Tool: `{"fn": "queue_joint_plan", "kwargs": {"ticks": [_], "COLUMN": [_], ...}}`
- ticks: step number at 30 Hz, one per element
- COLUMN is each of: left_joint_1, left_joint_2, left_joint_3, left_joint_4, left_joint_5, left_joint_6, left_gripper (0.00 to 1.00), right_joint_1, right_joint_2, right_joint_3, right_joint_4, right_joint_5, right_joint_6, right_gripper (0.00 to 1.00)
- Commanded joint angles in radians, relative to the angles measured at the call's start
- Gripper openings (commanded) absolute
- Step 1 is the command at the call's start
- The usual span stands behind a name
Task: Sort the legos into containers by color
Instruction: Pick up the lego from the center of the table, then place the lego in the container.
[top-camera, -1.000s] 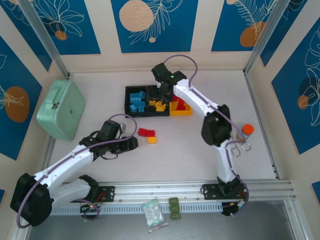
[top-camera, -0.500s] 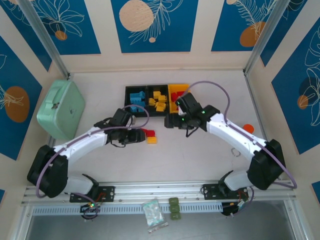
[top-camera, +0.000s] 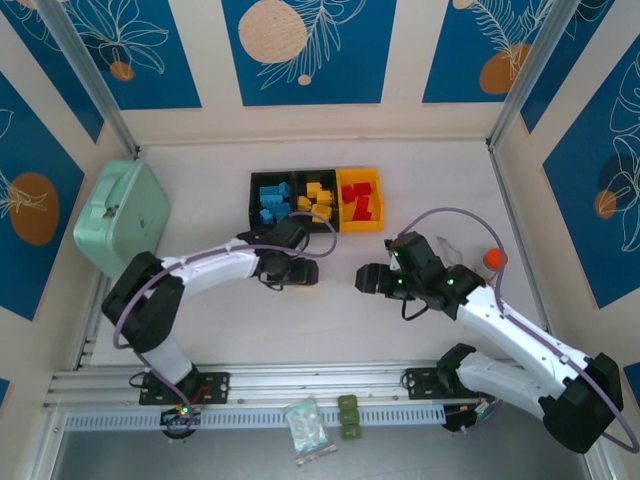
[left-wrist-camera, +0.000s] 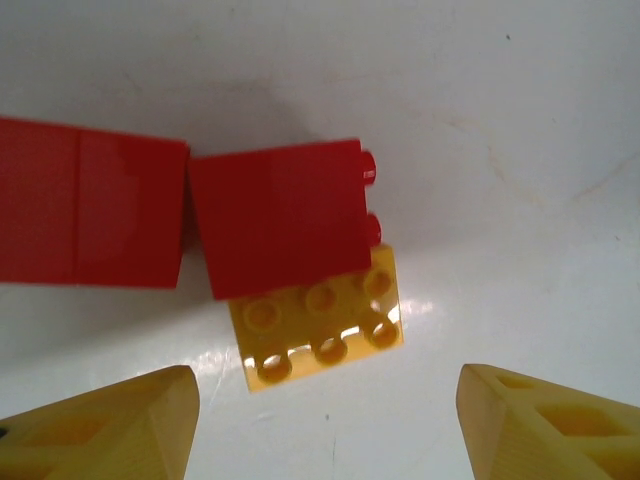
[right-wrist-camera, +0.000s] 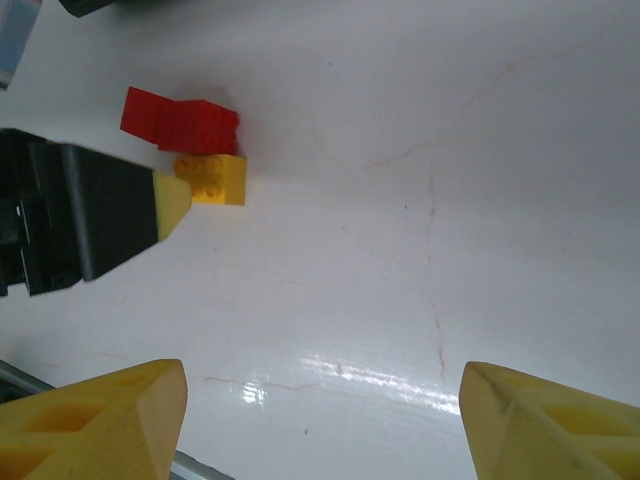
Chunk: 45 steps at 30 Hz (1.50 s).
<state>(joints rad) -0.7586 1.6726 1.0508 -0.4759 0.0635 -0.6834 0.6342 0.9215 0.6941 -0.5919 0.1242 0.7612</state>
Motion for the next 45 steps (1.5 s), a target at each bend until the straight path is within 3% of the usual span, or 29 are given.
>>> {"fn": "queue_joint_plan", "kwargs": {"ticks": [1,11,15,21,32,38,45], "left_joint_1": [-0.025,-0.060,-0.065,-0.067,-0.068,-0.058,-0.004], "left_joint_2": [0.053,0.181,0.188,0.154,-0.021,-0.023,0.091], "left_joint_3": [0.072,0.181,0.175,0.169,0.146,0.273,0.508], "left_joint_4": [-0.084,-0.182,-0.178,-0.168,-0.212,-0.267,-0.331], "left_joint_5": [-0.117,-0.197,-0.199,-0.180,-0.175,-0.189,-0.188], "left_joint_6": [-0.029,-0.060,-0.067,-0.049,-0.024,0.037,0.131], "left_gripper": [0.70,0.67,0.59,0.49,0.49,0.48,0.48], "right_joint_1": [-0.011,-0.052,-0.063,-0.068,-0.068,-0.068,-0.068], "right_joint_2": [-0.049,-0.076,-0.075,-0.079,-0.088,-0.089,-0.096], "right_joint_3": [-0.034,-0.076,-0.086,-0.091,-0.121,-0.110,-0.097], "right_joint_4": [0.001,0.017,0.033,0.032,0.095,0.115,0.121], "right_joint_5": [-0.026,-0.053,-0.061,-0.066,-0.146,-0.155,-0.144], "right_joint_6": [0.043,0.043,0.046,0.050,0.052,0.049,0.056], "right_gripper": [0.73,0.72,0.72,0.72,0.72,0.72,0.72]}}
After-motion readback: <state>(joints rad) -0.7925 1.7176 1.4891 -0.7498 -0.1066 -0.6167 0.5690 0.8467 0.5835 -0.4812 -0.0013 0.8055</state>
